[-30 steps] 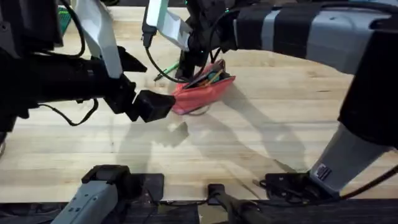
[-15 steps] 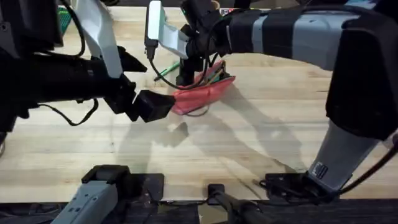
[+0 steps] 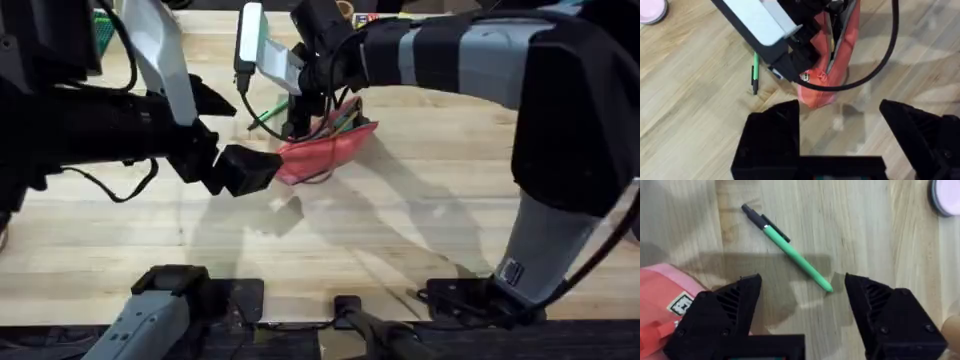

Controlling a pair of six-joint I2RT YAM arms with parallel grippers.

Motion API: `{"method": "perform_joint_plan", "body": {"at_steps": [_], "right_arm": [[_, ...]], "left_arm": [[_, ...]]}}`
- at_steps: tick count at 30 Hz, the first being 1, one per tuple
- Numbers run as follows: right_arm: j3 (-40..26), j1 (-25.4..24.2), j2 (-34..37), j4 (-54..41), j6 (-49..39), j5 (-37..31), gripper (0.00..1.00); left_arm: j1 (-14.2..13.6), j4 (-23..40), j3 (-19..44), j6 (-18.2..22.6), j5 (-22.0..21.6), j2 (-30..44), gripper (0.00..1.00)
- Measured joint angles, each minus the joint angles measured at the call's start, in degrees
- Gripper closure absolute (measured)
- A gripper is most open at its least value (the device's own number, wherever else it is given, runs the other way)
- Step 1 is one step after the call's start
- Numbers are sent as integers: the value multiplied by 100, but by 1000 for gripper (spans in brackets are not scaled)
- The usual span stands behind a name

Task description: Unzip the bag, pick up the pens from the table one at a time and place them inside, then zip the bag closed.

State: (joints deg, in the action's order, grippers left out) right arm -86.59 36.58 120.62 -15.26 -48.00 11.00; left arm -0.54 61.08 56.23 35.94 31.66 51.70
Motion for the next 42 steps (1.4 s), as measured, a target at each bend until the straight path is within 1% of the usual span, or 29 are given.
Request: {"method": "perform_joint_plan", "body": {"at_steps": [10, 15, 21, 29, 32, 33, 36, 39, 40, 42], "right_arm": [[-9, -48, 109, 30, 613, 139, 6], [-38, -48, 204, 57, 885, 427, 6], [-81, -48, 333, 177, 1133, 666, 6], [-129, -72, 413, 177, 1344, 796, 16], [-136, -81, 428, 155, 1376, 857, 63], [-136, -81, 428, 152, 1377, 874, 94], [-136, -81, 428, 123, 1374, 945, 213], [-136, -81, 437, 135, 1370, 963, 375], [-136, -86, 439, 148, 1368, 962, 408], [-136, -94, 439, 149, 1369, 962, 435]], "left_arm": [[0, 0, 0, 2, 0, 0, 6], [0, 0, 0, 1, 1, 0, 7], [0, 0, 0, 1, 2, 0, 6], [0, 0, 0, 0, 0, 0, 6], [0, 0, 0, 0, 2, 0, 6], [0, 0, 0, 0, 2, 0, 6], [0, -2, 0, 0, 2, 0, 6], [0, -5, 0, 0, 0, 0, 6], [0, -7, 0, 0, 0, 0, 7], [0, -9, 0, 0, 2, 0, 6]]}}
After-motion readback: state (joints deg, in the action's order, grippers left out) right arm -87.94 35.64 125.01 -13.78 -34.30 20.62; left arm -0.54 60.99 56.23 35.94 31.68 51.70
